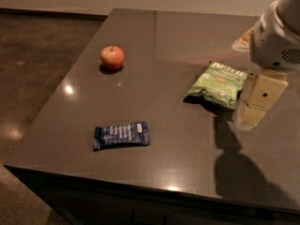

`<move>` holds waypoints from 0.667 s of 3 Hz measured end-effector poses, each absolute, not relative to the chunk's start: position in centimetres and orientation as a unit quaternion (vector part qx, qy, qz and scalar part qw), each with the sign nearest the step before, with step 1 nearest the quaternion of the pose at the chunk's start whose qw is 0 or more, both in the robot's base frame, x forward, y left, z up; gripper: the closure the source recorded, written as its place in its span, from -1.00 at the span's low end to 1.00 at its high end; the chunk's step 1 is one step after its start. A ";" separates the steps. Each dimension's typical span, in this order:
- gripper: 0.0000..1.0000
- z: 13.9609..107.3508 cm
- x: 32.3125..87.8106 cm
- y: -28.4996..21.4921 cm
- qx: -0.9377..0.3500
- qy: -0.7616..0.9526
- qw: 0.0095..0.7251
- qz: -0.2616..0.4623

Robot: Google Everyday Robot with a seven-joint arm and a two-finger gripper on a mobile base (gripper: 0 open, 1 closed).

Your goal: Move rxbar blueberry near apple

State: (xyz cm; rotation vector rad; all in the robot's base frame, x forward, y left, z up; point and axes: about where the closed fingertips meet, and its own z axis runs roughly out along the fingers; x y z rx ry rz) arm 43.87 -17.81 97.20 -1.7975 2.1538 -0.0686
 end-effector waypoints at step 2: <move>-1.00 95.0 43.7 -9.3 -0.679 0.714 0.167 -0.009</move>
Offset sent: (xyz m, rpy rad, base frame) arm -0.0032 0.1454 -0.0466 0.0056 0.0468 0.2316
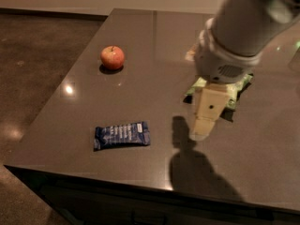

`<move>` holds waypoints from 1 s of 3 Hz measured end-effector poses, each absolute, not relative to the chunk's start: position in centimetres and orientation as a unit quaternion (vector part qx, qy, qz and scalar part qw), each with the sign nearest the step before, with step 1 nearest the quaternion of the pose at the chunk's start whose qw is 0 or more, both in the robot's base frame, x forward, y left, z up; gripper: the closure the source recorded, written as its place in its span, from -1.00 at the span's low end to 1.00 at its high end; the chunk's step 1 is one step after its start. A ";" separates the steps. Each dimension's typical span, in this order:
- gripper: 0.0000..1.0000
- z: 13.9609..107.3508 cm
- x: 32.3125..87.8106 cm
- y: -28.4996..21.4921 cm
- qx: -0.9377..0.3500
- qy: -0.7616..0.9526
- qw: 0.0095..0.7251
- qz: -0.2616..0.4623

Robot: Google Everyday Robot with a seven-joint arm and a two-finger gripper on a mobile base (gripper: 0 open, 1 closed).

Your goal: Move rxbar blueberry near apple

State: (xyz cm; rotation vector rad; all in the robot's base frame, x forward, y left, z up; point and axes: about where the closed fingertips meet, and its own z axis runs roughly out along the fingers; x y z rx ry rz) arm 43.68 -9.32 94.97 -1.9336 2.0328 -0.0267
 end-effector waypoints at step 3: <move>-1.00 88.2 43.9 0.7 -0.746 0.655 0.116 0.016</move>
Offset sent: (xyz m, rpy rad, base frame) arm 0.0015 0.0978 -0.0600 -0.0373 0.0944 0.1705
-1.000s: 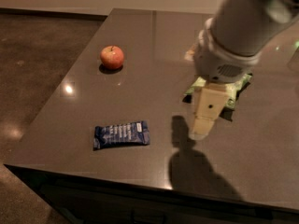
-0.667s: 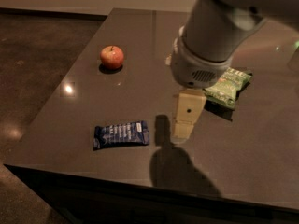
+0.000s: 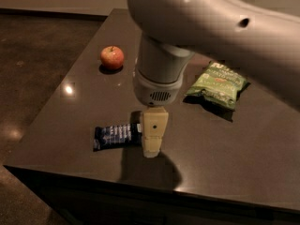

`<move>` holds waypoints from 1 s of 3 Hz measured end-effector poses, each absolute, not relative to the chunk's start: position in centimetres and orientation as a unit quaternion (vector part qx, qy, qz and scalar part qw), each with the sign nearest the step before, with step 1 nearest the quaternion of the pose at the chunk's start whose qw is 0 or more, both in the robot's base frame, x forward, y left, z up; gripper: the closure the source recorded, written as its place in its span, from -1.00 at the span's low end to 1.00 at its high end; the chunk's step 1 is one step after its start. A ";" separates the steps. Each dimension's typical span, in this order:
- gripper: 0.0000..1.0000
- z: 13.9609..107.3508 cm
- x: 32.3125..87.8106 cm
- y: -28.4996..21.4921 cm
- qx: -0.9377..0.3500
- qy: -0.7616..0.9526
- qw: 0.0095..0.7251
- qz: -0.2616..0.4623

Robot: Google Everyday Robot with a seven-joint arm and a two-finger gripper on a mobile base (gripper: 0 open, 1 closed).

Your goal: Move rxbar blueberry near apple

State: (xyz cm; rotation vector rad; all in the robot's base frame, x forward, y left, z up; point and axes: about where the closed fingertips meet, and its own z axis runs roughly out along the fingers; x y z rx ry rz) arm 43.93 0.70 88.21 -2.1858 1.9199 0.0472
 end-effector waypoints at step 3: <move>-1.00 83.8 44.6 3.6 -0.768 0.634 0.087 0.018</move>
Offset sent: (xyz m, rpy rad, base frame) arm 0.0068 0.0335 -0.0525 -0.0506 0.0419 0.0781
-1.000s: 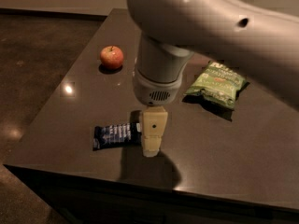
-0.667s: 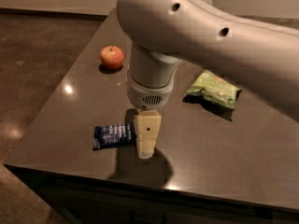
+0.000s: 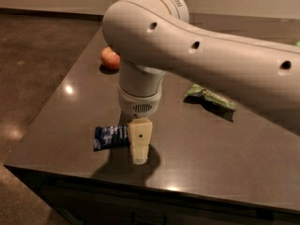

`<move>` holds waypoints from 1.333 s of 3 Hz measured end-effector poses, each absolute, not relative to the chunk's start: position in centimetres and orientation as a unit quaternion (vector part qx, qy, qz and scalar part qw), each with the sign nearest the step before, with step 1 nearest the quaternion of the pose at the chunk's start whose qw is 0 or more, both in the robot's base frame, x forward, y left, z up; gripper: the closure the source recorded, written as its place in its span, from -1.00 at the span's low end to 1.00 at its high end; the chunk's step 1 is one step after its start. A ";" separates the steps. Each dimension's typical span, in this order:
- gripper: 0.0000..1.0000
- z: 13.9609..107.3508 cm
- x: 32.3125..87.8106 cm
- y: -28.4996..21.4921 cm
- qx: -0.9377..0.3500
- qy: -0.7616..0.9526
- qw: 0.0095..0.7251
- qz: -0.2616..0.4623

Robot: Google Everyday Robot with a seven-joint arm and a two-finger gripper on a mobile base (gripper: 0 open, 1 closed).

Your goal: Move rxbar blueberry near apple

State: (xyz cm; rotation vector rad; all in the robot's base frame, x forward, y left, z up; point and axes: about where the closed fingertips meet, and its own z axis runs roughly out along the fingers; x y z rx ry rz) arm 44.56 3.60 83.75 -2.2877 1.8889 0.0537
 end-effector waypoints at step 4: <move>0.41 83.0 43.9 3.6 -0.772 0.631 0.070 0.030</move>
Offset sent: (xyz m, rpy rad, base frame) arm -0.0048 0.0007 -0.0183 -0.0155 0.0535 0.0155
